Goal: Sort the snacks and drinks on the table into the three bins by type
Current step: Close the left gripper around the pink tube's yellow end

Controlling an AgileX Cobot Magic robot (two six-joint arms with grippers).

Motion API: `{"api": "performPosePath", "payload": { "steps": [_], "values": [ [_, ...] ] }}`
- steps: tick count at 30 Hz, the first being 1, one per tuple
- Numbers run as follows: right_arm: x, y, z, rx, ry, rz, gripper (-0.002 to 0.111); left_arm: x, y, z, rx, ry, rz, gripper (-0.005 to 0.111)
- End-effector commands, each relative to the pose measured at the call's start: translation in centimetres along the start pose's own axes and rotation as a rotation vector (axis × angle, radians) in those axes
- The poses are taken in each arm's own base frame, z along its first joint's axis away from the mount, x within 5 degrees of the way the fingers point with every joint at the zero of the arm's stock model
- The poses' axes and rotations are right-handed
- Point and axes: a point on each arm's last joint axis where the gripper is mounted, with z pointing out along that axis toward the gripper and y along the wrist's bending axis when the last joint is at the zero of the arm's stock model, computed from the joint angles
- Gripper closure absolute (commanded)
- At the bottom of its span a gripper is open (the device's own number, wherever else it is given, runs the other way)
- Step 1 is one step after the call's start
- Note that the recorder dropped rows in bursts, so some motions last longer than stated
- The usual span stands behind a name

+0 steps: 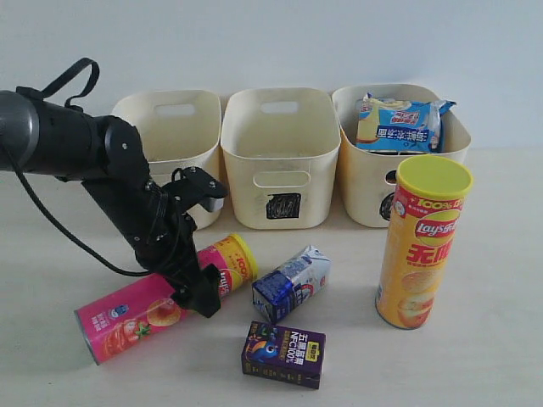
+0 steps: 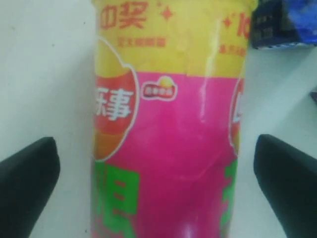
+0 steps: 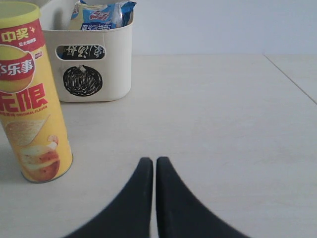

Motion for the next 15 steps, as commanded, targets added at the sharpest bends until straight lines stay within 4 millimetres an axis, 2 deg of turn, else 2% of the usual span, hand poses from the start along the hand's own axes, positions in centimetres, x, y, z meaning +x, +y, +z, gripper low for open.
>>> {"api": "performPosePath", "payload": {
  "steps": [1,2,4,5,7,8,11,15],
  "values": [
    [0.0,0.0,0.0,-0.001,-0.009,-0.003,0.108,-0.1,-0.1,0.9,0.005,0.009,0.005,0.009],
    [0.0,0.0,0.0,-0.001,-0.009,-0.003,0.108,-0.1,-0.1,0.9,0.005,0.009,0.005,0.014],
    [0.0,0.0,0.0,-0.001,-0.009,-0.003,0.108,-0.1,-0.1,0.9,0.005,0.009,0.005,0.033],
    [0.0,0.0,0.0,-0.001,-0.009,-0.003,0.108,-0.1,-0.1,0.9,0.007,0.011,0.005,0.048],
    [0.0,0.0,0.0,-0.001,-0.009,-0.003,0.108,-0.1,-0.1,0.8,0.009,0.014,-0.023,0.089],
    [0.0,0.0,0.0,-0.001,-0.009,-0.003,0.108,-0.1,-0.2,0.8,0.011,0.016,-0.023,0.101],
    [0.0,0.0,0.0,-0.001,-0.009,-0.003,0.108,-0.2,-0.3,0.5,0.023,0.026,-0.026,0.102],
    [0.0,0.0,0.0,-0.001,-0.009,-0.003,0.108,-0.9,-0.3,-1.5,0.005,-0.018,-0.057,0.102]
  ]
}}
